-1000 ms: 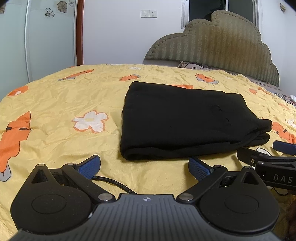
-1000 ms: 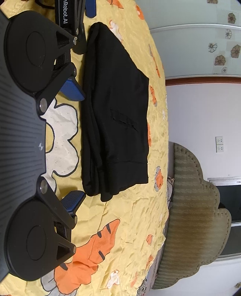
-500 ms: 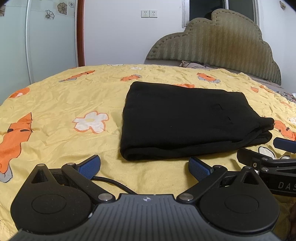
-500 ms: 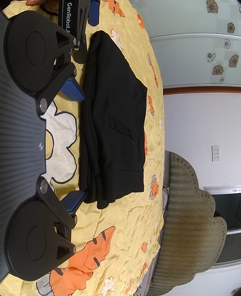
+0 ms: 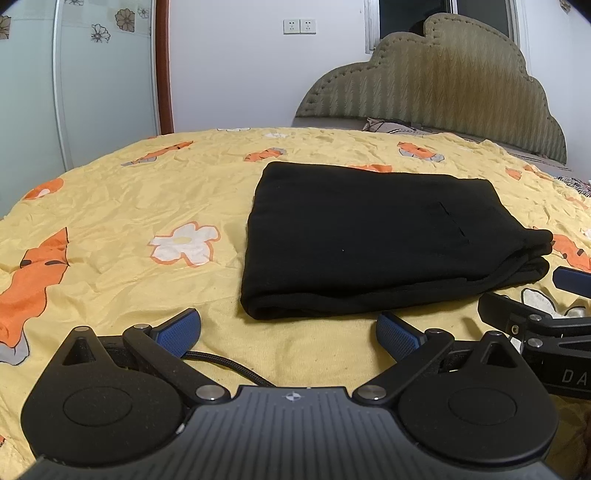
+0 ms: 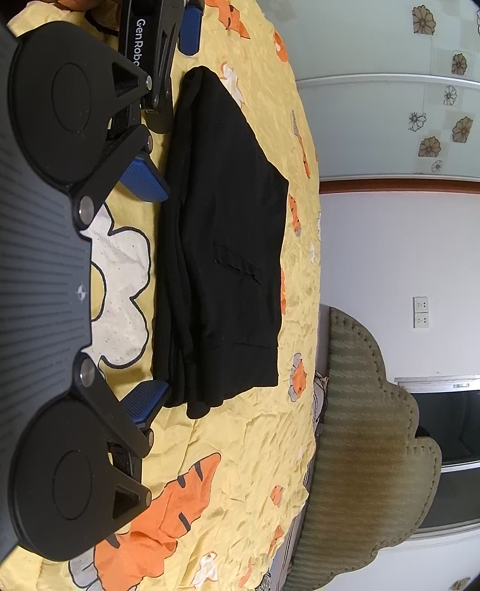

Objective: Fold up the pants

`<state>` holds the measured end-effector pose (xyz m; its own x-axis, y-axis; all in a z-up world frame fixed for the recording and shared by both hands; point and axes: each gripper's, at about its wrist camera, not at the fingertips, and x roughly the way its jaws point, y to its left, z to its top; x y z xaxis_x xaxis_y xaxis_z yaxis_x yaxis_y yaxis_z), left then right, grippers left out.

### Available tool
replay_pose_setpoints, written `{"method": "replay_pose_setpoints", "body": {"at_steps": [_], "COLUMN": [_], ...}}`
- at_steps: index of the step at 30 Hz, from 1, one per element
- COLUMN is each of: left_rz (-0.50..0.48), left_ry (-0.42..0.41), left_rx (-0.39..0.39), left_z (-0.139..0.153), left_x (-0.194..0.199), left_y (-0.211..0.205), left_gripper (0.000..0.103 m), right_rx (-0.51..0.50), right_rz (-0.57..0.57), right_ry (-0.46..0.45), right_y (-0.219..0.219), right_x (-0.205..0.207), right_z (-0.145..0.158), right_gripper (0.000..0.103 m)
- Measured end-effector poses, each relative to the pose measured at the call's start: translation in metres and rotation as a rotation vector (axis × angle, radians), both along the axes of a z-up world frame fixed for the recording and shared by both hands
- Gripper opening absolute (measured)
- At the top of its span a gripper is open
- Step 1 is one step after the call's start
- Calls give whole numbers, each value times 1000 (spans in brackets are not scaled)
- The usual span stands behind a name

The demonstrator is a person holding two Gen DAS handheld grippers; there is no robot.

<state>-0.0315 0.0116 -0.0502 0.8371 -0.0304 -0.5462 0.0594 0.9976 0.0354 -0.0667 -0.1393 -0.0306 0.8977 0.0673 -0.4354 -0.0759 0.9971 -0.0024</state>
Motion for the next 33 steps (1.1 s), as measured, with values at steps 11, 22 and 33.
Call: {"method": "replay_pose_setpoints", "body": {"at_steps": [11,22,33], "left_rz": [-1,14,31], "left_ry": [-14,-11,-19], "left_rx": [-9,-4,2], "left_z": [0,1,0], "left_x": [-4,-5,-9], "left_y": [2,2,3], "left_gripper": [103,102,102], "right_rx": [-67,-151,-139], "right_rz": [12,-40,-16], "right_ry": [-64,-20,28], "right_y": [8,21,20], "right_x": [-9,-8,-4], "right_z": [0,-4,-7], "right_gripper": [103,103,103]}}
